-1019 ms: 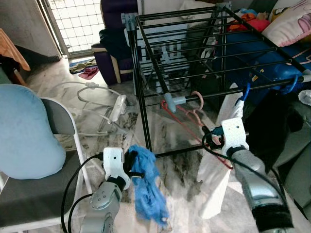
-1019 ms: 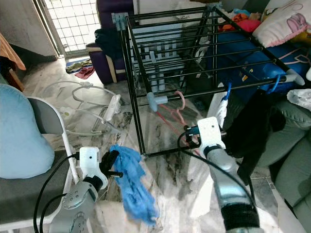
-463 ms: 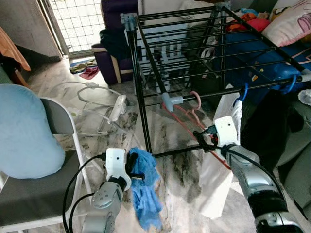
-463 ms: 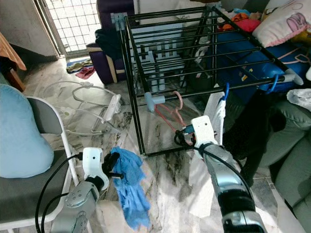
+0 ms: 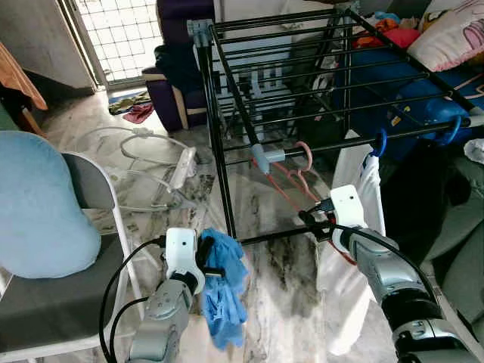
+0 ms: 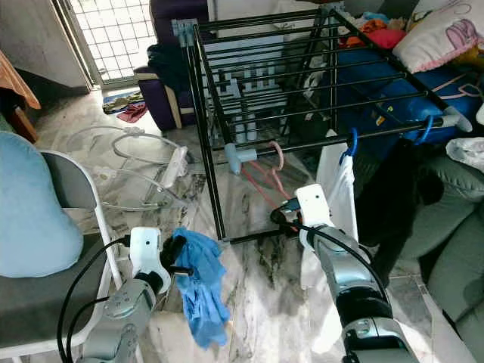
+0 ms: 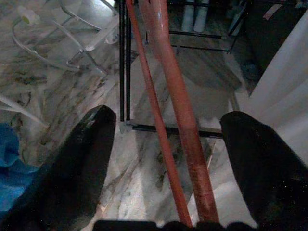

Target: Hang hanger

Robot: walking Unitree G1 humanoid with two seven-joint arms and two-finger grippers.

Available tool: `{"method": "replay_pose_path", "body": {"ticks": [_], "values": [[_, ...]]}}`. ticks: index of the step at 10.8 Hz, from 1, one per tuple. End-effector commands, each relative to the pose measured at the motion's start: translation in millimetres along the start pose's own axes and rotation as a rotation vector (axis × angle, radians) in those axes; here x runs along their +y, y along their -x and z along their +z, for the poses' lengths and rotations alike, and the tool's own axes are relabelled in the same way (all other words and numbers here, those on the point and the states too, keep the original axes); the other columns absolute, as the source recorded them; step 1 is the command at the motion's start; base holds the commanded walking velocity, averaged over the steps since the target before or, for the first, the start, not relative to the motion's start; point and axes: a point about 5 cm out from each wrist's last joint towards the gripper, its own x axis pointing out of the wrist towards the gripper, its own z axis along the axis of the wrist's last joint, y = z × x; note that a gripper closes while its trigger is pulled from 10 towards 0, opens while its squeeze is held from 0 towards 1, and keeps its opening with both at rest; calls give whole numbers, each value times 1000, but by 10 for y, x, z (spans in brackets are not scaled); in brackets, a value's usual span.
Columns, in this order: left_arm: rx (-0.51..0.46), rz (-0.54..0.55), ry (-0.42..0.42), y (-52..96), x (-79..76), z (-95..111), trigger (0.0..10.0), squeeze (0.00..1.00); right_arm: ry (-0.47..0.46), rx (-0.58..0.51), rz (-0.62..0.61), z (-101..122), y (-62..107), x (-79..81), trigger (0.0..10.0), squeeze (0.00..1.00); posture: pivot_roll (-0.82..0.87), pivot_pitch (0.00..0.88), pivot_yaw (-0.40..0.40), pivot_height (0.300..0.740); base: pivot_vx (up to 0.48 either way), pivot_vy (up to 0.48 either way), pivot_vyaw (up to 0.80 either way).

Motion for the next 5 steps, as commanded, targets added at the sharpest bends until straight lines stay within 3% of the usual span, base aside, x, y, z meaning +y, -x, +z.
{"method": "replay_pose_path", "body": {"ticks": [1, 5], "values": [[-10, 3, 1, -24, 8, 35, 10000, 0, 0, -16, 19, 62, -40, 38, 0, 0, -89, 0, 63, 740, 0, 0, 0], [6, 5, -1, -34, 3, 7, 10000, 0, 8, 5, 33, -24, -60, 71, 588, 0, -91, 0, 63, 740, 0, 0, 0]]}}
